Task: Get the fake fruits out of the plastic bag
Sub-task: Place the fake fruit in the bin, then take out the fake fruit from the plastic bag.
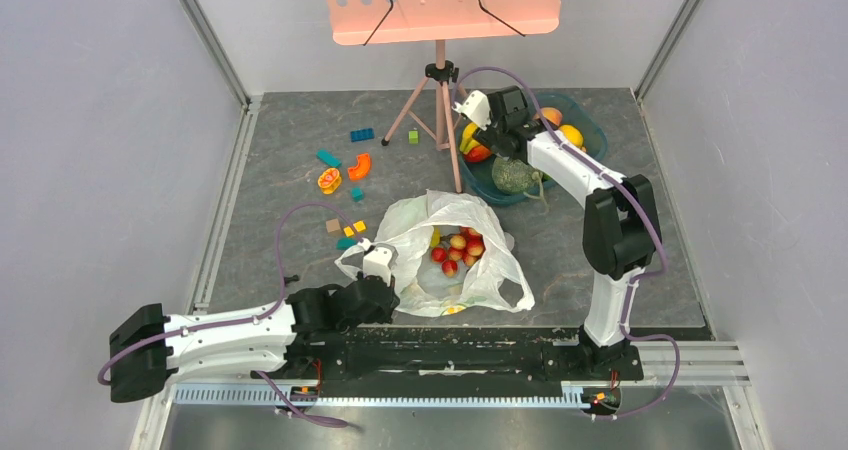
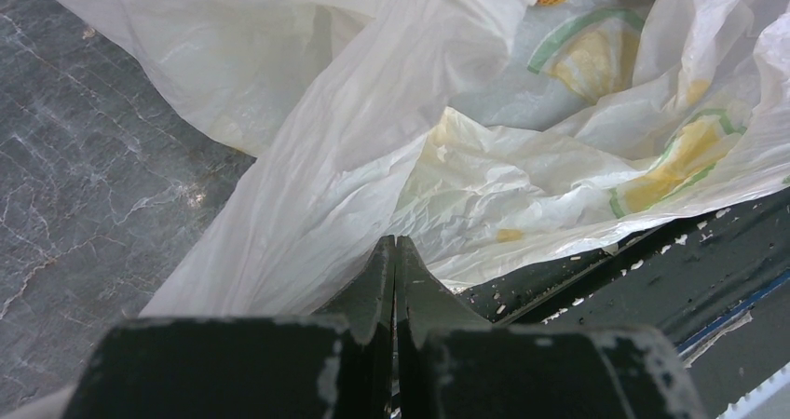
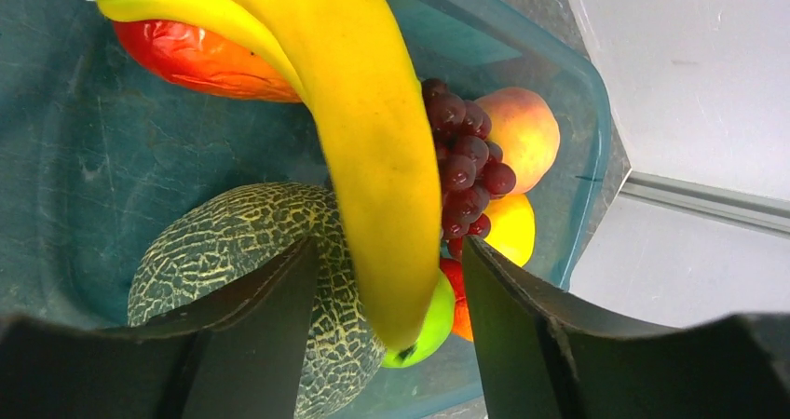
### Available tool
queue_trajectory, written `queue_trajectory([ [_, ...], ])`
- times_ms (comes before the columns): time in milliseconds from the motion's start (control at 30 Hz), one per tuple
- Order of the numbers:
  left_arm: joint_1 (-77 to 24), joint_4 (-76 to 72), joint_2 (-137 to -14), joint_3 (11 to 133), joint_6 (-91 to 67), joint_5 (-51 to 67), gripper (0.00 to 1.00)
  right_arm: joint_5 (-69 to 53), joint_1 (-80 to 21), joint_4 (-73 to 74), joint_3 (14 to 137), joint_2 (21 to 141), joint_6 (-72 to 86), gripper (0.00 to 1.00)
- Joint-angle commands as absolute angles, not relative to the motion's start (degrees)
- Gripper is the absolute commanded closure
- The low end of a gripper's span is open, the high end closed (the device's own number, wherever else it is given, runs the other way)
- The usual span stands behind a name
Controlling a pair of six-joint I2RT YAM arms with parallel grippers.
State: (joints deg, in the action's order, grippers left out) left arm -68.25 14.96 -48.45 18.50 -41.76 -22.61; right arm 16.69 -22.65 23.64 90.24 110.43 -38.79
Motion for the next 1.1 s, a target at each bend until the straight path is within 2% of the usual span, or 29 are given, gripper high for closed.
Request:
queue_trajectory([
  [0, -68.5, 14.8, -47.5, 20.1, -42.8, -24.1, 0.98, 19.7, -22.5, 23.3, 91.6, 110.8, -38.0, 0.37],
  [267, -68.5, 15.0, -46.6, 19.8, -43.1, -24.1, 0.98, 22.2, -22.5, 19.7, 89.5, 105.6, -34.5, 0.25],
  [400, -68.5, 15.0, -46.2, 19.8, -43.2, -24.1, 0.98, 21.1, -22.5, 18.8, 86.5, 100.8, -29.8, 0.24],
  [600, -68.5, 15.8, -45.9, 20.9, -42.5, -24.0, 0.98, 13.9, -22.5, 15.7, 74.1, 89.4, -18.4, 0.22],
  [833, -68.5, 16.3, -45.0, 22.5, -42.0, -23.4, 0.98, 2.1, -22.9, 9.6, 58.4, 70.5, -4.8, 0.20],
  [967, -68.5, 15.9, -45.0, 23.0, -41.9, -23.3, 0.98, 0.2, -29.0, 10.0, 54.0, 61.9, -2.2, 0.20],
  [1067, -68.5, 15.6, -45.5, 23.4, -41.7, -23.6, 0.98, 2.0, -39.2, 12.3, 51.9, 58.5, -3.7, 0.23],
])
